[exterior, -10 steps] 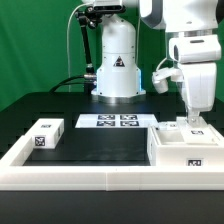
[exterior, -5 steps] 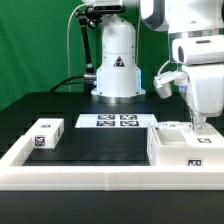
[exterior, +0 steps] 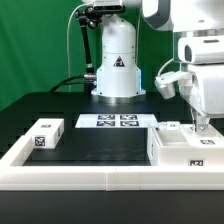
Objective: Assemble cabinet
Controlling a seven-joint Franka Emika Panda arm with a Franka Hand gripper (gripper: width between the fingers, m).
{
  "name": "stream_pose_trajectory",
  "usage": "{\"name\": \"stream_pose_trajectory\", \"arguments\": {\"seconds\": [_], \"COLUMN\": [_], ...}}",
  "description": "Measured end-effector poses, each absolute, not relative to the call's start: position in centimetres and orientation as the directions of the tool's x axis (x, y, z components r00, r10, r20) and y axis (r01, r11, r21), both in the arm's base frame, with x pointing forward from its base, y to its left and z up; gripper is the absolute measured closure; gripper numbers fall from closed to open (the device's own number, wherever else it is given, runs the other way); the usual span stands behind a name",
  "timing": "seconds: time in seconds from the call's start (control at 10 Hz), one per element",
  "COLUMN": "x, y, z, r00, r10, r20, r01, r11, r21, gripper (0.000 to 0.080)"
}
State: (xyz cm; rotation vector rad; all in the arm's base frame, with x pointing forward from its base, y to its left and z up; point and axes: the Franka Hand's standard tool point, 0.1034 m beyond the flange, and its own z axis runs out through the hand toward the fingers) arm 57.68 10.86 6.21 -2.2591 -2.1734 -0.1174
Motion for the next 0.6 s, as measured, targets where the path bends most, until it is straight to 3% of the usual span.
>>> {"name": "stream_pose_trajectory", "arguments": {"seconds": [0.3, 0.4, 0.6], "x": [57.65, 57.64, 57.64], "y": [10.80, 10.80, 10.80], "z": [6.12, 6.11, 6.10], "r00": [0.038, 0.038, 0.038], "r10": [0.998, 0.998, 0.998], "r20": [0.057, 0.057, 0.057], "r01": [0.998, 0.998, 0.998], "r11": [-0.041, -0.041, -0.041], "r21": [0.048, 0.048, 0.047], "gripper": [0.0728, 0.0630, 0.0356]}}
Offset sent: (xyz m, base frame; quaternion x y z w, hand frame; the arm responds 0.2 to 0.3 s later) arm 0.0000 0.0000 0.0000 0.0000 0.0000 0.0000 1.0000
